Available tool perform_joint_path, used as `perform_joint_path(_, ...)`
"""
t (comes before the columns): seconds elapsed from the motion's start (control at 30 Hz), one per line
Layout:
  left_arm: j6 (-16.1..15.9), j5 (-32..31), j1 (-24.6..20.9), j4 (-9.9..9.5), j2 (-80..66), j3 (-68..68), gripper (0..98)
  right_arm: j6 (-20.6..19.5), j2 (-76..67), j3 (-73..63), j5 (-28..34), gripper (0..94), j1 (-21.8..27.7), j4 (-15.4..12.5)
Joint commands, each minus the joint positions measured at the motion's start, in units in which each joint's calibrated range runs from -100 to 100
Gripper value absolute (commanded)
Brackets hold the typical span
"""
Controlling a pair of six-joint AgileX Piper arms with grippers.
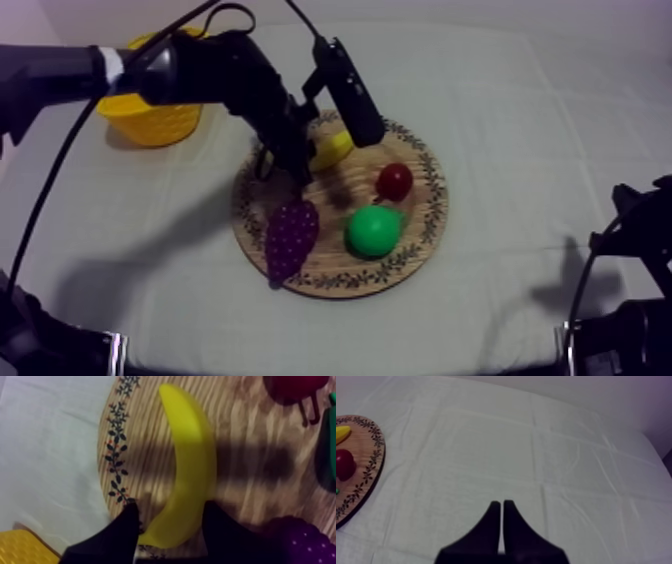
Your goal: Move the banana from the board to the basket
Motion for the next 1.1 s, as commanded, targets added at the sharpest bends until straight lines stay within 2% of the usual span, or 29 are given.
perform_joint_path(0.0, -0.26, 0.52, -0.02, 0.29, 1.17, -0.93, 50.0, 0.01, -0.02, 0.02, 0.01, 0.3, -0.01, 0.01)
perform_joint_path(0.33, -1.55, 7.16, 0.12, 1.52, 6.25, -6.64, 48.4, 0.01, -0.02, 0.02, 0.01, 0.3, -0.01, 0.01)
perform_joint_path(0.53, -0.83, 9.04, 0.37, 1.44, 7.56, -8.18, 40.4, 0.01, -0.02, 0.02, 0.01, 0.3, -0.01, 0.01)
perform_joint_path(0.83, 3.82, 10.08, 1.38, -1.65, 7.13, -7.43, 24.0, 0.01, -0.02, 0.02, 0.01, 0.3, -0.01, 0.01)
perform_joint_path(0.97, 5.18, 11.57, 1.78, -3.1, 4.93, -8.01, 20.9, 0.01, -0.02, 0.02, 0.01, 0.3, -0.01, 0.01)
perform_joint_path(1.07, 6.33, 14.14, 2.04, -4.92, 1.97, -9.08, 20.6, 0.01, -0.02, 0.02, 0.01, 0.3, -0.01, 0.01)
